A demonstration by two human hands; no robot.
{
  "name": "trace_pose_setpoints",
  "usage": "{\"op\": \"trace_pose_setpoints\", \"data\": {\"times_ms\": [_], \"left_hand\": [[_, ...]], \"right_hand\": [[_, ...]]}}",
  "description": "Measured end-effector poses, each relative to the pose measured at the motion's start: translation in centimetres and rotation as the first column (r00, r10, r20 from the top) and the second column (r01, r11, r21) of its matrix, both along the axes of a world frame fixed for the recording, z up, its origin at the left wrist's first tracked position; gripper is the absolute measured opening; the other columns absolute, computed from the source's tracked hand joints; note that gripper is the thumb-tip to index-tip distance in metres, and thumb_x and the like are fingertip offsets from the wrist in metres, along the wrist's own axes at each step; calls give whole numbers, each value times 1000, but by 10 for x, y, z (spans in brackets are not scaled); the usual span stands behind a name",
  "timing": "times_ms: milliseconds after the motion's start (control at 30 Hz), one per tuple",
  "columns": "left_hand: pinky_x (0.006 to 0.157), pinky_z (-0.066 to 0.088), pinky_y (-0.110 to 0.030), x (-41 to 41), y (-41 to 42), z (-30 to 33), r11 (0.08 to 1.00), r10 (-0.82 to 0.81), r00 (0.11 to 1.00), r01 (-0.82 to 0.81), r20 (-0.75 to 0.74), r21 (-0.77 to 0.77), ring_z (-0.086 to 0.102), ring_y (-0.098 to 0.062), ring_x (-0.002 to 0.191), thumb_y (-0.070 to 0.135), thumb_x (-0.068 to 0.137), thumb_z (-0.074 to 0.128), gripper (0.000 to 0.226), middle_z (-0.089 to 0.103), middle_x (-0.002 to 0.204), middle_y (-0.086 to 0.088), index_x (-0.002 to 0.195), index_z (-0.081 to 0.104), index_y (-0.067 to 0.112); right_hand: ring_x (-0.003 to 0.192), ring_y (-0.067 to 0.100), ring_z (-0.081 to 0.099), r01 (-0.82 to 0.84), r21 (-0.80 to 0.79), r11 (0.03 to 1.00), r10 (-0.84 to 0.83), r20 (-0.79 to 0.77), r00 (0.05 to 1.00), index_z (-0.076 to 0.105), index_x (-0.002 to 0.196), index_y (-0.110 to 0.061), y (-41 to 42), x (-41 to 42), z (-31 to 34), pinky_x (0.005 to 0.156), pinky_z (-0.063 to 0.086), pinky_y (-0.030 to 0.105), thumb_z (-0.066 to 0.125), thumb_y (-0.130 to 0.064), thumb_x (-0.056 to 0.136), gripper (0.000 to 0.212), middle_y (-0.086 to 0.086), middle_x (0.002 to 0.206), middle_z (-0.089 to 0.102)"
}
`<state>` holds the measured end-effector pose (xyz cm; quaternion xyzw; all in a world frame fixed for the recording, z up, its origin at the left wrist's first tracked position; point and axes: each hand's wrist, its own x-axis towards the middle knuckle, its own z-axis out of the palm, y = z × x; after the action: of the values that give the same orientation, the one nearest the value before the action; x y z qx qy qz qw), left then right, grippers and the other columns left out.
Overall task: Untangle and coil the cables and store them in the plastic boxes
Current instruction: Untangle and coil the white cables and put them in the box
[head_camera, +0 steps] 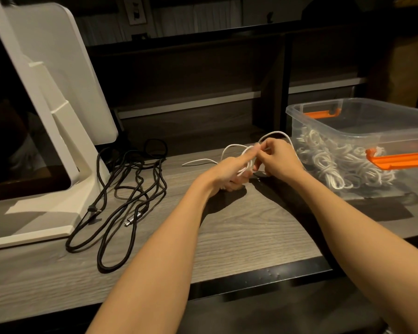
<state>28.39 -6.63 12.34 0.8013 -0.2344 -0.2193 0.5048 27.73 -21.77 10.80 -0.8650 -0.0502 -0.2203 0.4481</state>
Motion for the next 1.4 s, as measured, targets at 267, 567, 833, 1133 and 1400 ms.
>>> {"op": "trace_pose_setpoints", "data": {"times_ms": [267,567,833,1133,1400], "left_hand": [[47,28,-19,12,2,-12,871,478,876,-462,67,-169,34,-8,50,51,102,30,54,45,59,2,81,64,16],[85,53,-35,12,11,-7,547,324,792,-603,-518,-581,67,-16,78,49,102,32,54,70,75,-4,78,61,12],[36,23,-17,13,23,-3,646,474,759,-644,-447,-409,26,-6,40,70,93,24,65,33,49,6,57,38,18],[44,40,-17,0,0,-5,977,171,984,-176,-51,-120,48,-8,48,68,94,7,79,54,64,-2,86,56,7],[46,29,-17,-4,0,-5,994,10,1000,-10,-6,-107,38,-7,45,60,97,34,55,46,54,5,68,48,17]], "right_hand": [[75,9,62,-65,-209,976,44,-103,994,64,85,-18,-4,2,-3,73,48,24,61,-29,91,14,-3,77,65],[86,10,55,-201,-378,904,123,-220,968,73,99,-22,-8,2,-2,82,44,29,63,-27,90,14,-3,96,66],[58,5,55,-400,-36,916,374,-286,882,68,86,-16,-4,-8,8,66,46,11,58,-27,93,16,-3,64,61],[58,6,45,-415,327,849,480,-151,864,59,90,-17,-4,-10,13,53,34,18,65,-20,87,7,-1,70,54],[52,3,38,-305,527,793,430,-130,894,53,87,-15,-8,-6,13,49,31,16,50,-4,94,14,-1,70,46]]}}
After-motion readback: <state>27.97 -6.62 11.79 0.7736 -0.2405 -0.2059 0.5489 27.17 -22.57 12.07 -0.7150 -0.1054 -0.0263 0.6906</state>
